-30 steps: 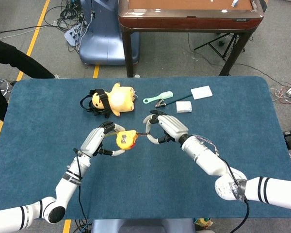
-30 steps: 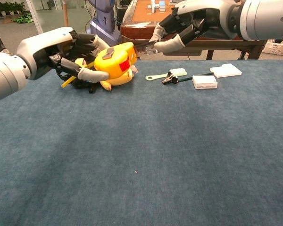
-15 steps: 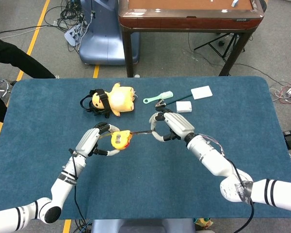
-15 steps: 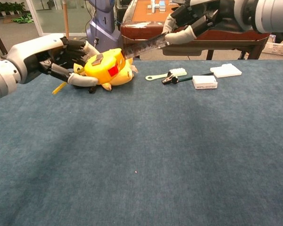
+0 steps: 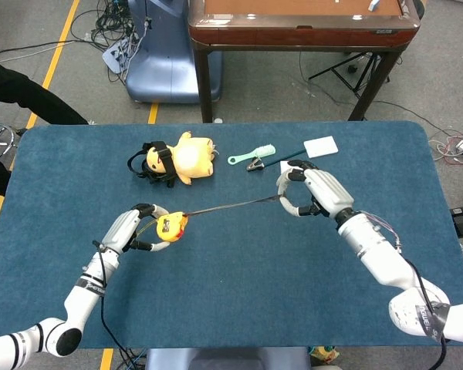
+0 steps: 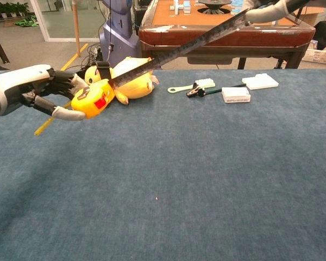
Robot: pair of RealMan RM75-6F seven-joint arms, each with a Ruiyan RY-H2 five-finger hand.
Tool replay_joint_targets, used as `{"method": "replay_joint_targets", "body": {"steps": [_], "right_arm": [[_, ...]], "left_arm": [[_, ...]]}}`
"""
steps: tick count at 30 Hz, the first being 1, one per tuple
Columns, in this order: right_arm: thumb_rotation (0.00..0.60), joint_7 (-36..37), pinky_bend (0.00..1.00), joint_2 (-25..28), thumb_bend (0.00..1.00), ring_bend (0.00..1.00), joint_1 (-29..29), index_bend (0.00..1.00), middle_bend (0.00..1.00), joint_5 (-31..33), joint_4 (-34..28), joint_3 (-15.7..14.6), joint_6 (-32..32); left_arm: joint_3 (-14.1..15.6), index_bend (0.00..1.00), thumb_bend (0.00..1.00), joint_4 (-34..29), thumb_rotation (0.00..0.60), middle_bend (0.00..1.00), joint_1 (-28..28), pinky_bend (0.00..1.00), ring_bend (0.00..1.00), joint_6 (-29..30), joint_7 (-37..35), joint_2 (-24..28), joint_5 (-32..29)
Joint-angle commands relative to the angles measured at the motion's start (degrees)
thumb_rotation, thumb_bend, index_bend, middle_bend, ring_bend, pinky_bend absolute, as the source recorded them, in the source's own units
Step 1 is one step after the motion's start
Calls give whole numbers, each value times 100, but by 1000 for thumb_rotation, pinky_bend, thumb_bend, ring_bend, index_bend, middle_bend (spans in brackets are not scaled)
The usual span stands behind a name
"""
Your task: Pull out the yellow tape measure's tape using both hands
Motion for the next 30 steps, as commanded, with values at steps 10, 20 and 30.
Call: {"method": "replay_joint_targets", "body": {"steps": [10, 20, 30], "right_arm": [[600, 601, 61, 801, 585, 126, -702, 695, 379, -500, -292, 36, 323], [600, 1615, 61, 1278, 585, 129, -1070, 697, 381, -989, -489, 18, -26], [600, 1990, 61, 1400, 586, 129, -1181, 697, 381, -1310, -404, -3, -114]], "left_arm": [[124, 499, 154, 305, 600, 474, 205, 102, 305, -93, -537, 75, 168], [272, 500, 154, 555, 600, 473, 312, 102, 305, 127, -1049, 29, 759], [327, 500, 154, 641, 600, 473, 289, 102, 305, 182, -1141, -7, 972]]}}
